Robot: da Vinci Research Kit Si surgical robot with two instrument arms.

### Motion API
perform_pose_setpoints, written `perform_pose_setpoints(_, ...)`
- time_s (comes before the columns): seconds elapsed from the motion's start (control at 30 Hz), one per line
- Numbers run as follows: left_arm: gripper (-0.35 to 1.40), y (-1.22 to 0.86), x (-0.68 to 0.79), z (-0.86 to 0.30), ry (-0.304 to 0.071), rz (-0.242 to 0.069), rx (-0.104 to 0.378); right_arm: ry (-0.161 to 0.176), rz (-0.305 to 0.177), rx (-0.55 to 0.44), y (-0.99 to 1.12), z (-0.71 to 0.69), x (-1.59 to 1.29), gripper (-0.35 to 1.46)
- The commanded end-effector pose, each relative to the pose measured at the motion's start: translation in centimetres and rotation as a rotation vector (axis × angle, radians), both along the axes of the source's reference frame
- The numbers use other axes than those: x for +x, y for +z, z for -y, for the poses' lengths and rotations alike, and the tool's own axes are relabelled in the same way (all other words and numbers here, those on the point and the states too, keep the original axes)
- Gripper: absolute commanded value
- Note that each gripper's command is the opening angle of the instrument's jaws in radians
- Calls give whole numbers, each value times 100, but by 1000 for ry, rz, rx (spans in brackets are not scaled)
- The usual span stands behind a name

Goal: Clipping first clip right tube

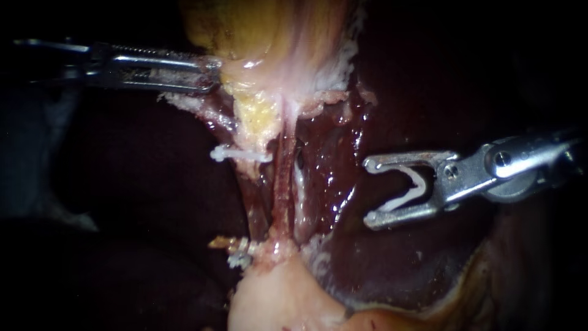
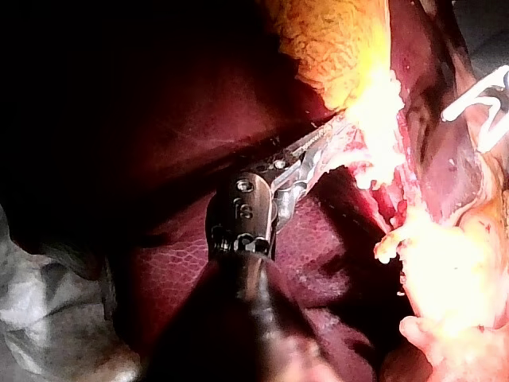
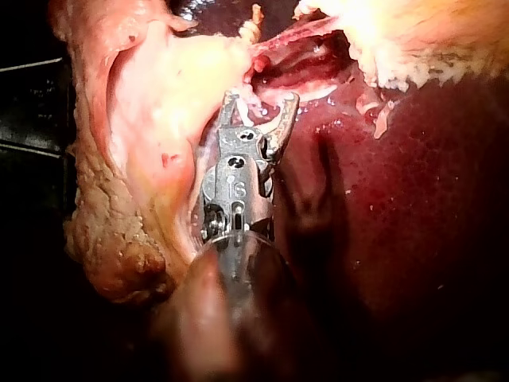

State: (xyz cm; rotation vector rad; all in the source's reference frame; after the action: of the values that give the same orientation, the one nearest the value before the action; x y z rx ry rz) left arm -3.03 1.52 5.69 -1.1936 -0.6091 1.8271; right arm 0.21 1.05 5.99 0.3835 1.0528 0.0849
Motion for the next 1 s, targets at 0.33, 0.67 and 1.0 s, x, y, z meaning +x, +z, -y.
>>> perform_pose_setpoints(0.33,-35,-58,44,-33,-33,7,12,0,0,1,0,0,0,50)
perform_pose_setpoints(0.67,-35,-65,53,-36,-46,4,0,9,-30,64,-7,6,15,50)
perform_pose_setpoints(1.0,-35,-63,50,-34,-48,2,-3,87,-70,264,-5,23,73,49)
